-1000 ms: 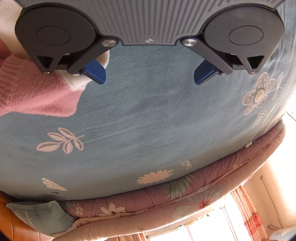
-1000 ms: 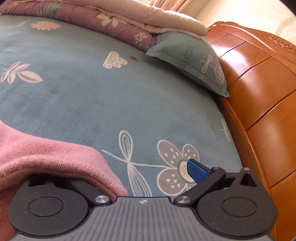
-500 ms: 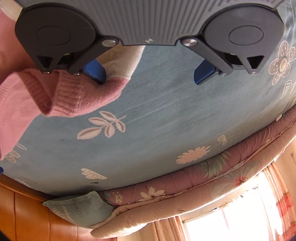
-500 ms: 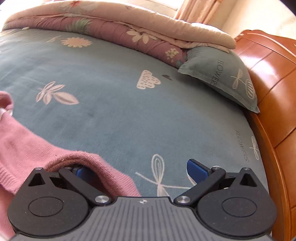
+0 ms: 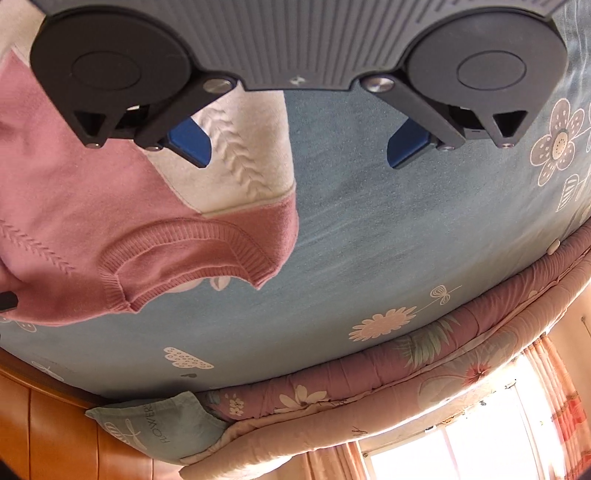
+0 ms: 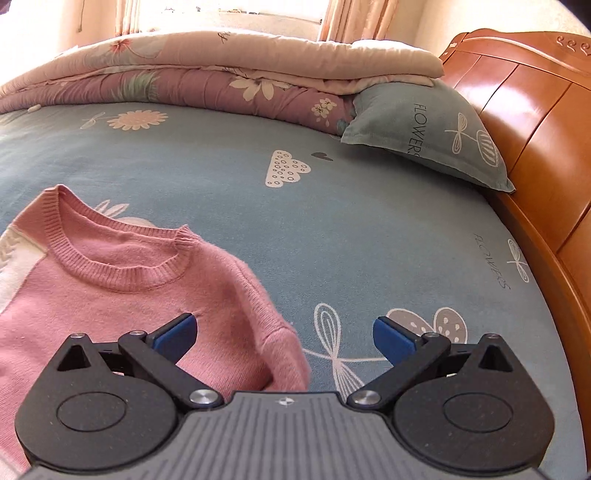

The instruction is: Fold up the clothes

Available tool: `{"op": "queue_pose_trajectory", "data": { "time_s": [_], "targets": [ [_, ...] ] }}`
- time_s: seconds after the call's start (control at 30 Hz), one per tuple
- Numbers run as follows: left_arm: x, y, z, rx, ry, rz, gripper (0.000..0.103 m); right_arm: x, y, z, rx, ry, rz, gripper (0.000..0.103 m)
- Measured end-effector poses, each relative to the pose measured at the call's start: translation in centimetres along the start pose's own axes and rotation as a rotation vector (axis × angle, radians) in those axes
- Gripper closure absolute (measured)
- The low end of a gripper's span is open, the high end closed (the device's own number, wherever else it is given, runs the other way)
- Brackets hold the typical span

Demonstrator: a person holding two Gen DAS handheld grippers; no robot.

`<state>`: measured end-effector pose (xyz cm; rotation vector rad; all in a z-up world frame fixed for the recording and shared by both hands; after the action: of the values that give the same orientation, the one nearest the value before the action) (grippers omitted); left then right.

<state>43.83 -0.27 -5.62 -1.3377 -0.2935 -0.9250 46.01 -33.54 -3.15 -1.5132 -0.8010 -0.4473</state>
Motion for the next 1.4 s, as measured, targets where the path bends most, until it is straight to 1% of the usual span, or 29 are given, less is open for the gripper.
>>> {"op": "queue_pose_trajectory", "data": {
  "time_s": [0.1, 0.2, 0.33, 0.43, 0.5, 0.57, 0.63, 0.7, 0.8, 0.83, 0.9, 0.93, 1.0, 1.1, 1.27, 1.3, 1.4],
  "targets": [
    [-1.1, -3.5, -1.8, -0.076, 0.012, -0.004, 0.002, -1.9, -3.4, 0.6, 0.054, 0.008, 0.027, 0.000],
    [-2.2, -7.1, -3.5, -0.131, -0.006, -0.014, 0.002, -4.1, -6.6, 1.4, 0.101, 0.018, 0.059, 0.000],
    [-4.1, -11.6, -5.6, -0.145, -0.036, -0.066, 0.001, -7.7, -10.3, 3.6, 0.144, 0.007, 0.087, 0.000],
    [-5.8, -13.7, -7.3, -0.148, -0.067, -0.079, 0.001, -10.5, -12.2, 5.0, 0.136, -0.002, 0.092, 0.000],
    [-6.6, -14.4, -8.1, -0.145, -0.082, -0.082, 0.001, -12.7, -12.9, 5.8, 0.135, 0.043, 0.089, 0.000],
    [-7.3, -14.8, -8.8, -0.140, -0.093, -0.083, 0.001, -14.0, -13.0, 6.2, 0.133, 0.093, 0.082, 0.000],
    [-8.0, -15.3, -9.4, -0.135, -0.105, -0.084, 0.001, -15.1, -12.8, 6.7, 0.091, 0.108, 0.076, 0.000],
    [-8.6, -15.7, -10.1, -0.130, -0.117, -0.084, 0.001, -16.0, -12.4, 7.1, 0.045, 0.092, 0.071, 0.000],
    [-9.5, -16.4, -11.0, -0.125, -0.134, -0.085, 0.001, -16.6, -12.2, 6.4, -0.074, 0.081, 0.033, 0.000],
    [-9.6, -16.4, -11.1, -0.126, -0.136, -0.083, 0.001, -16.5, -12.4, 6.0, -0.089, 0.112, 0.015, 0.000],
    [-9.6, -16.4, -11.5, -0.137, -0.145, -0.083, 0.001, -16.1, -12.7, 5.6, -0.047, 0.192, -0.015, 0.000],
    [-9.6, -16.3, -11.6, -0.141, -0.148, -0.082, 0.001, -15.8, -12.5, 5.6, -0.044, 0.201, -0.021, 0.000],
    [-9.6, -16.1, -11.8, -0.141, -0.144, -0.080, 0.001, -15.6, -11.7, 5.7, -0.117, 0.185, -0.023, 0.000],
    [-9.6, -16.0, -12.0, -0.136, -0.134, -0.080, 0.001, -15.7, -10.6, 5.2, -0.261, 0.177, -0.013, 0.000],
    [-9.7, -15.5, -11.5, -0.144, -0.148, -0.073, 0.001, -16.0, -11.0, 2.6, -0.430, 0.189, -0.043, 0.000],
    [-9.7, -15.3, -11.4, -0.148, -0.155, -0.070, 0.001, -16.0, -10.9, 1.8, -0.451, 0.196, -0.032, 0.000],
    [-9.8, -14.8, -11.4, -0.156, -0.168, -0.064, 0.001, -16.4, -10.1, -0.5, -0.419, 0.277, 0.014, 0.000]
  ]
}}
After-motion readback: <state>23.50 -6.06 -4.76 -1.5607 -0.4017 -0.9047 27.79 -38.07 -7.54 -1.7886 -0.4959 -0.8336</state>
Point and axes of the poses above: each gripper's, at about its wrist camera, not at the fingertips, and y roughly the way its jaws point, z to its left, x to its top, the point moved 6 cm from there along y, roughly the way its jaws point, and after that the axes turned 3 degrees about y, right-handed, at the moved point
